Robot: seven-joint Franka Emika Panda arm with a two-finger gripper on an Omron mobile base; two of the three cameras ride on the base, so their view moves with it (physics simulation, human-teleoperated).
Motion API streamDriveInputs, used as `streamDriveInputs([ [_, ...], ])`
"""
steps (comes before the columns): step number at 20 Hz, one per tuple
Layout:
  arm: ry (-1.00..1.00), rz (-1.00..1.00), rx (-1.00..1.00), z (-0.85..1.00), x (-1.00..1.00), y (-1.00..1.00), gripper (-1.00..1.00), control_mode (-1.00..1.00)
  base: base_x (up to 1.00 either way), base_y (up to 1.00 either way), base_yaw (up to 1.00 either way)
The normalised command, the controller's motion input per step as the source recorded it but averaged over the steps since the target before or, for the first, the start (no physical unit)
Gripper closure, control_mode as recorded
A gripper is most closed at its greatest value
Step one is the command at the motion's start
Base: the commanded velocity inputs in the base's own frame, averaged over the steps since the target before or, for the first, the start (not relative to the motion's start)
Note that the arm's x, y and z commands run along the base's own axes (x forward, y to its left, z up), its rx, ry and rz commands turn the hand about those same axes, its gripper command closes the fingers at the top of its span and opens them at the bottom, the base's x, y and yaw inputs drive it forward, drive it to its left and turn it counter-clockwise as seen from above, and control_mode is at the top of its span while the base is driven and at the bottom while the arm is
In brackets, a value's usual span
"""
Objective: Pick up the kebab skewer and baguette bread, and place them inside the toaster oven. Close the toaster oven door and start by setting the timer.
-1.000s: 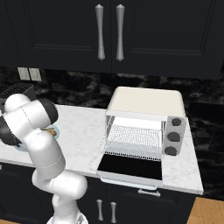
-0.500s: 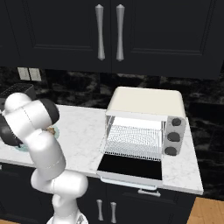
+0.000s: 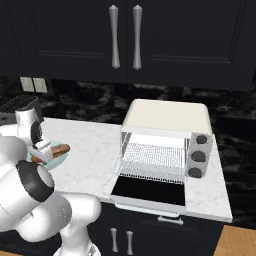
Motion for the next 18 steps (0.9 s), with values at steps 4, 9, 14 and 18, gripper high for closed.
streamDriveInputs([
  [4, -0.02, 0.11, 0.04, 0.52, -0.64, -1.0, 1.0, -1.0, 0.0, 0.0, 0.0],
  [9, 0.0, 0.15, 0.0, 0.59, -0.47, -1.0, 1.0, -1.0, 0.0, 0.0, 0.0],
  [14, 0.0, 0.19, 0.0, 0.42, -0.42, -1.0, 1.0, -1.0, 0.0, 0.0, 0.0],
  [18, 0.0, 0.24, 0.0, 0.22, -0.32, -1.0, 1.0, -1.0, 0.0, 0.0, 0.0],
])
